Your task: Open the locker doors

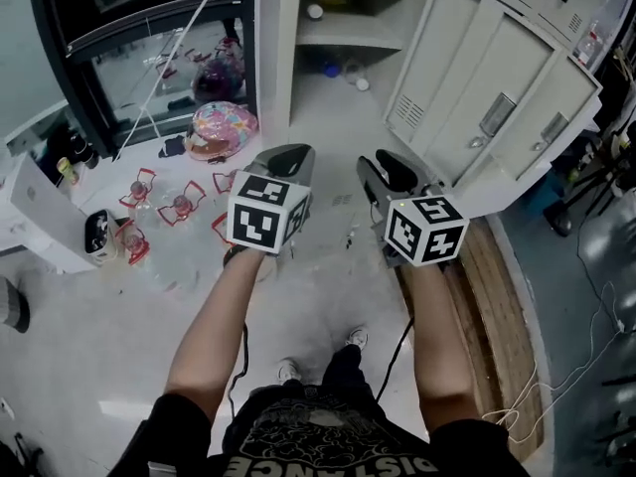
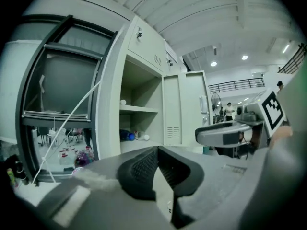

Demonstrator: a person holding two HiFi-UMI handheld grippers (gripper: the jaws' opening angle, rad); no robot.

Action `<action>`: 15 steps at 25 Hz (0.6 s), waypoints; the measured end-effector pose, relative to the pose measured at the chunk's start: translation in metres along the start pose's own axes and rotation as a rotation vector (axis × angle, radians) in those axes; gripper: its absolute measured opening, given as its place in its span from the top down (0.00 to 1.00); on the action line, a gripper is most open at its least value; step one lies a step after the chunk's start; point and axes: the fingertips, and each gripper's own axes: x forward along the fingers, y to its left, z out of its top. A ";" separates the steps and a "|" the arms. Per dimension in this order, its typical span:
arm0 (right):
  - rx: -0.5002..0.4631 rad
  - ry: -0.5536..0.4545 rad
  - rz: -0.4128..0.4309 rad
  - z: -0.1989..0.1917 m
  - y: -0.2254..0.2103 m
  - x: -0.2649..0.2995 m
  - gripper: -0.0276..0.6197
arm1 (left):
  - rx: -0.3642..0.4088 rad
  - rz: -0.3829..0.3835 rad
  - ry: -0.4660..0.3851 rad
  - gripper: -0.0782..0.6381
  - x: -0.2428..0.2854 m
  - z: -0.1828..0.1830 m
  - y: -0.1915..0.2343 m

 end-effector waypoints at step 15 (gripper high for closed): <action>0.028 0.141 0.133 -0.118 0.047 0.109 0.69 | -0.079 0.126 0.088 0.88 -0.007 -0.098 0.095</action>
